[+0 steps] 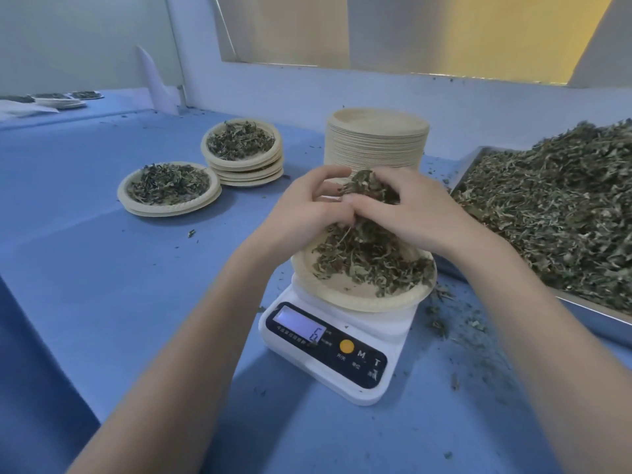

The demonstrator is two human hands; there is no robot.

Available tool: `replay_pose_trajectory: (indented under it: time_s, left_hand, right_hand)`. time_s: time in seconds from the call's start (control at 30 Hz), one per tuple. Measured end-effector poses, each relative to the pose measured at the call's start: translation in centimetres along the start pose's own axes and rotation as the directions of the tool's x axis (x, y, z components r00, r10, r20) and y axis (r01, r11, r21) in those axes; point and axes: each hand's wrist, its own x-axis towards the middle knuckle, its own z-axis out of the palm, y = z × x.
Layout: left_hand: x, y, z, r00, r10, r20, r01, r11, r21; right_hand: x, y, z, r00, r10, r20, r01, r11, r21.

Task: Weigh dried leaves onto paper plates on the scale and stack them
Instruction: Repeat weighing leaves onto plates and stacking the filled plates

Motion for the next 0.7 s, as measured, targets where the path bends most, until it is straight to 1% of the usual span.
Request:
replay_pose_trajectory:
  time_s: [0.1, 0.17, 0.3, 0.4, 0.53, 0.63, 0.7]
  left_hand:
    - [-0.1, -0.9, 0.3, 0.997, 0.052, -0.051, -0.056, 0.996, -0.066]
    - [-0.1, -1.2, 0.4, 0.994, 0.077, -0.076, -0.083, 0.994, -0.068]
    - [-0.6, -1.7, 0.6, 0.993, 0.1, -0.07, -0.106, 0.991, -0.08]
    - [-1.1, -2.0, 0.6, 0.989, 0.11, -0.099, -0.117, 0.99, -0.075]
    - [-1.6, -2.0, 0.4, 0.983, 0.122, -0.14, -0.144, 0.978, -0.153]
    - [-1.8, -2.1, 0.4, 0.979, 0.134, -0.152, -0.157, 0.975, -0.154]
    - [-1.8, -2.3, 0.4, 0.981, 0.119, -0.151, -0.144, 0.975, -0.166]
  right_hand:
    - [0.1, 0.4, 0.2, 0.999, 0.031, -0.036, -0.03, 0.999, 0.023]
    - [0.2, 0.5, 0.3, 0.999, 0.02, -0.048, -0.019, 1.0, 0.02]
    - [0.4, 0.5, 0.6, 0.997, 0.003, -0.071, -0.002, 1.0, 0.012]
    - [0.2, 0.6, 0.7, 0.996, -0.01, -0.088, 0.011, 1.0, 0.015]
    - [0.1, 0.1, 0.6, 0.987, -0.005, -0.161, 0.019, 0.996, 0.082]
    - [0.2, 0.0, 0.6, 0.981, 0.035, -0.192, -0.002, 0.985, 0.172]
    - [0.2, 0.1, 0.6, 0.978, 0.056, -0.201, -0.018, 0.983, 0.182]
